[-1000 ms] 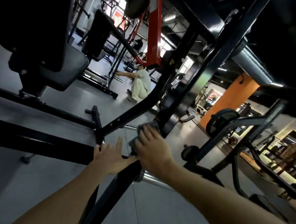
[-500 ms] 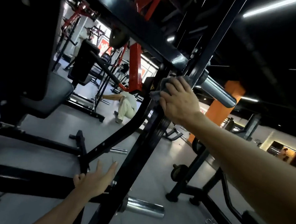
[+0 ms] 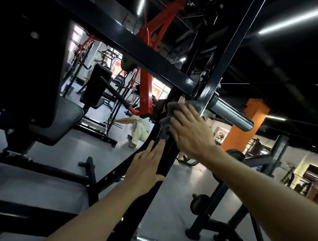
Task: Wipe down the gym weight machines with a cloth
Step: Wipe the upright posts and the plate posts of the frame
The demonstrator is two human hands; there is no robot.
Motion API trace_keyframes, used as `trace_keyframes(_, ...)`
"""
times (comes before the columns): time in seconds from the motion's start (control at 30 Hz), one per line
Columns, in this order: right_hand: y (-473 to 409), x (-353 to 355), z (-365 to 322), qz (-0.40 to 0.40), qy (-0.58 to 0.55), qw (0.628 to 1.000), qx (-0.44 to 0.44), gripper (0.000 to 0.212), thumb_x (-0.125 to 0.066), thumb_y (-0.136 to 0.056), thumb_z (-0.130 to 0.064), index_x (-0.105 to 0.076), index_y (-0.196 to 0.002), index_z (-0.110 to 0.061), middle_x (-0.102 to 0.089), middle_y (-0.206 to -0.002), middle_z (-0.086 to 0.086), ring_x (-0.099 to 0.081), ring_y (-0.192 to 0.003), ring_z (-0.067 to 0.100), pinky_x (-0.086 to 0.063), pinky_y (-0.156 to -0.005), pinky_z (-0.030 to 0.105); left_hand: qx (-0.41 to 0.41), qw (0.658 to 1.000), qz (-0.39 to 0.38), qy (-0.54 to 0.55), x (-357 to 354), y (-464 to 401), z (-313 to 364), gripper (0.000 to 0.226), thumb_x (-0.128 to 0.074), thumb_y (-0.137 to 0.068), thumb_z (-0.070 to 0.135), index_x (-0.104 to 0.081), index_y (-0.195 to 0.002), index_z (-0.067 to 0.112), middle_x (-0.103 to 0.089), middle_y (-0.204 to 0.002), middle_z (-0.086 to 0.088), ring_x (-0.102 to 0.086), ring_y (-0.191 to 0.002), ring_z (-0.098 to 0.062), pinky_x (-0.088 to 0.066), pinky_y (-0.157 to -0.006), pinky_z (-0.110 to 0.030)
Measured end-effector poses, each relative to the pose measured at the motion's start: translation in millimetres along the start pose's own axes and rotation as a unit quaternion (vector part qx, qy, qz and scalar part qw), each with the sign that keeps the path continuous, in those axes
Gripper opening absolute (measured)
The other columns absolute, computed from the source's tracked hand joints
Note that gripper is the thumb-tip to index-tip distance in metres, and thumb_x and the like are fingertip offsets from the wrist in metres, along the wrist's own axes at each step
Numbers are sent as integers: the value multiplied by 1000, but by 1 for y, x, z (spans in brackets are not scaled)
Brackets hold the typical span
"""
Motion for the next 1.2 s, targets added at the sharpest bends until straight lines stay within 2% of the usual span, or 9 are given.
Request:
trace_keyframes(0.1, 27, -16, -39, -15, -52, 997, 59, 57, -17, -107, -42, -55, -142, -18, -45, -155, 7, -22, -153, 26, -7, -127, 47, 4, 1000, 15, 3, -5, 0, -3, 99, -70, -90, 50, -8, -161, 19, -3, -171, 5, 8, -156, -12, -14, -123, -35)
trace_keyframes(0.2, 13, -9, -16, -8, -10, 996, 93, 58, -13, -106, -44, -58, -137, -23, -53, -147, 3, -31, -149, 26, -10, -126, 47, 14, 1000, 23, 5, -4, 5, -1, 104, -70, -90, 50, -2, -162, 21, -5, -170, 5, 1, -156, -12, -18, -121, -35)
trace_keyframes(0.37, -4, -6, 24, 59, 5, 997, -44, 57, -15, -108, -41, -38, -155, -17, -29, -164, 6, -9, -156, 27, -3, -127, 44, 18, 999, -6, -36, 4, 8, 7, 109, -67, -93, 48, 13, -160, 16, 9, -170, 0, 7, -156, -15, -18, -124, -39)
trace_keyframes(0.5, 20, -35, -40, 134, -106, 976, -136, 55, -22, -109, -37, -30, -156, -9, -20, -166, 10, 1, -156, 27, -6, -127, 45, -4, 994, -37, -105, 14, 9, 2, 115, -69, -91, 50, 16, -159, 14, 17, -169, -2, 5, -156, -16, -20, -125, -39)
trace_keyframes(0.67, 72, -67, -150, 111, -232, 950, -176, 60, -21, -105, -34, -35, -153, -2, -25, -164, 18, -8, -155, 38, -22, -123, 52, -57, 972, -121, -196, 32, 28, -20, 97, -64, -98, 28, 8, -161, 12, 23, -165, -2, 10, -155, -14, -16, -126, -35)
trace_keyframes(0.8, 77, -62, -177, 122, -344, 895, -257, 64, -7, -111, -36, -43, -149, 2, -38, -159, 16, -18, -152, 39, -21, -121, 50, -78, 953, -131, -261, 59, 29, -28, 99, -57, -88, -4, 14, -156, 9, 31, -155, -1, 20, -150, -12, -7, -127, -34)
trace_keyframes(0.97, 19, -28, -114, 184, -383, 827, -368, 70, -36, -94, -8, -15, -161, -7, -9, -169, 9, 4, -156, 30, 4, -126, 37, -121, 951, -38, -283, 101, -14, 17, 96, -52, -88, -8, 10, -159, 13, 24, -161, 2, 18, -147, -6, -2, -122, -26)
trace_keyframes(1.1, -11, -14, -71, 190, -432, 754, -456, 73, -48, -101, -12, -7, -161, -8, 0, -169, 12, -2, -156, 31, -20, -125, 40, -211, 916, 2, -341, 121, -56, 42, 73, -27, -91, 8, -10, -162, 9, 0, -169, -5, 0, -157, -20, -22, -125, -38)
trace_keyframes(1.2, 10, -32, -96, 197, -475, 719, -468, 83, -63, -94, -9, -13, -160, -4, -15, -167, 18, -24, -152, 31, -39, -117, 40, -258, 871, -37, -416, 122, -67, 51, 76, -26, -86, 13, -14, -161, 7, -4, -169, -8, -2, -157, -24, -10, -124, -36)
Point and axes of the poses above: each hand's wrist, its own y-axis away from the middle knuckle, its own x-axis out of the back of the hand, z = x × y, the point moved 2 cm from there along -y, towards the middle knuckle
